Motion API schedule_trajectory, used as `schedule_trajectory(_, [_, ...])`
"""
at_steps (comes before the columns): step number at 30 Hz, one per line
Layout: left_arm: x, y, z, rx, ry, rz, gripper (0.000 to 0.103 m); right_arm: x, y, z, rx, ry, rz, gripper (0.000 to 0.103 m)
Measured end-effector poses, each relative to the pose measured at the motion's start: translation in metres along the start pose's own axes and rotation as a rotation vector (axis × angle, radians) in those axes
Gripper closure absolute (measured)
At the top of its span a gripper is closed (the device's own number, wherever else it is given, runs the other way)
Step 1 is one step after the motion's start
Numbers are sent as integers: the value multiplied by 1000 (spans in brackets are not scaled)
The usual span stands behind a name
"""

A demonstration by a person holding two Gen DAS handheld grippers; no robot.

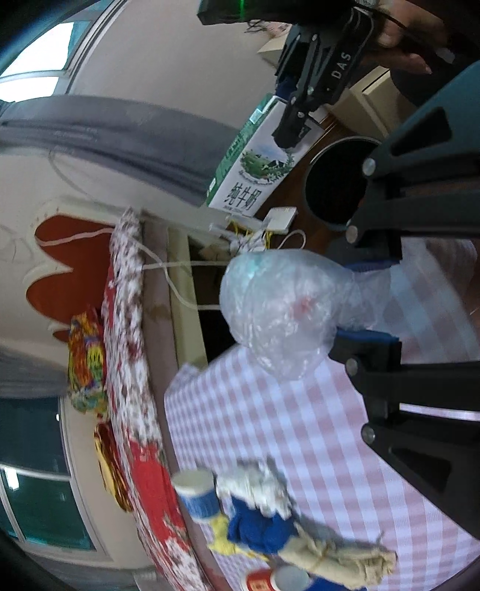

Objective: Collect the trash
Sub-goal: 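Carry both items over the black bin and open both tools to drop them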

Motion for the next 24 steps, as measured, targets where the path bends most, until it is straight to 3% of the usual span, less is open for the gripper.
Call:
schedule_trajectory(11, [17, 23, 66, 99, 89, -64, 76, 46, -12, 70, 101, 89, -60, 64])
schedule_trajectory(24, [55, 59, 125, 193, 205, -189, 76, 102, -12, 123, 155, 155, -155, 64])
Point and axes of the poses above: each gripper's, at about its wrist camera, not at the fingertips, and y roughly the way its jaws point, z to its right, x to its underside, the point moved 10 cm from there along y, roughly the way its jaws point, and after that the axes turned 6 degrees about -y, right-handed, at the moved point
